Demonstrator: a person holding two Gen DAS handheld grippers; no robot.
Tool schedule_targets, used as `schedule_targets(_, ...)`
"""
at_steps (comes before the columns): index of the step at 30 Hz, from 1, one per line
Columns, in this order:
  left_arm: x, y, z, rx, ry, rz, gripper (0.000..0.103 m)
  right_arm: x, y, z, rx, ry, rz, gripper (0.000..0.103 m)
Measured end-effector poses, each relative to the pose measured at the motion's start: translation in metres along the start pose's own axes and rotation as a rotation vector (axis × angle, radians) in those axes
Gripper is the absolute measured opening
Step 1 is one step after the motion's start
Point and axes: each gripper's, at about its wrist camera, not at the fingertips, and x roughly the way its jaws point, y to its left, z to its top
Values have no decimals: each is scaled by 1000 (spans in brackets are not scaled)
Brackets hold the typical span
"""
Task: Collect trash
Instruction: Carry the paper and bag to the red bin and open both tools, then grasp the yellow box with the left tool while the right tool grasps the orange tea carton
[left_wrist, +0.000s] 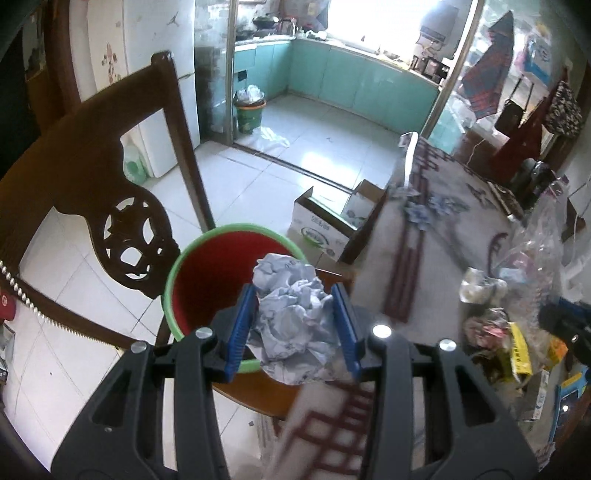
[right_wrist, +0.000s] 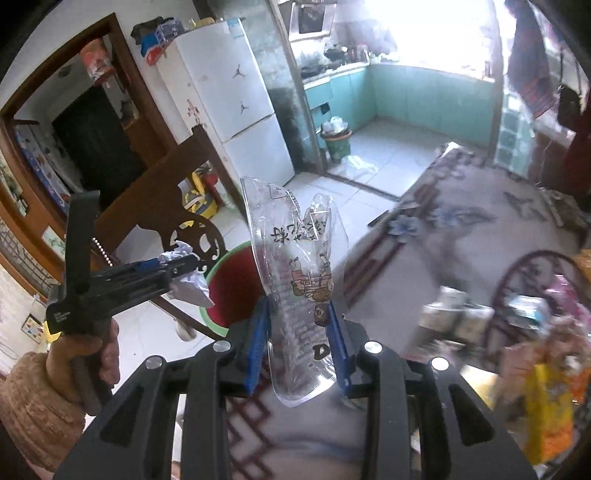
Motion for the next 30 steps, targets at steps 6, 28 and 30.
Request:
schedule_targets(6,29,43,16,-9,54,-8,43,66,25,13,52,106,74,31)
schedule_targets(28,61,74,53,-39,27,-46,78,93,20,38,157,86,-13,72)
schedule_targets(30,55,64,55,-20,12,-60,78,72,13,31,172,49,-53,73)
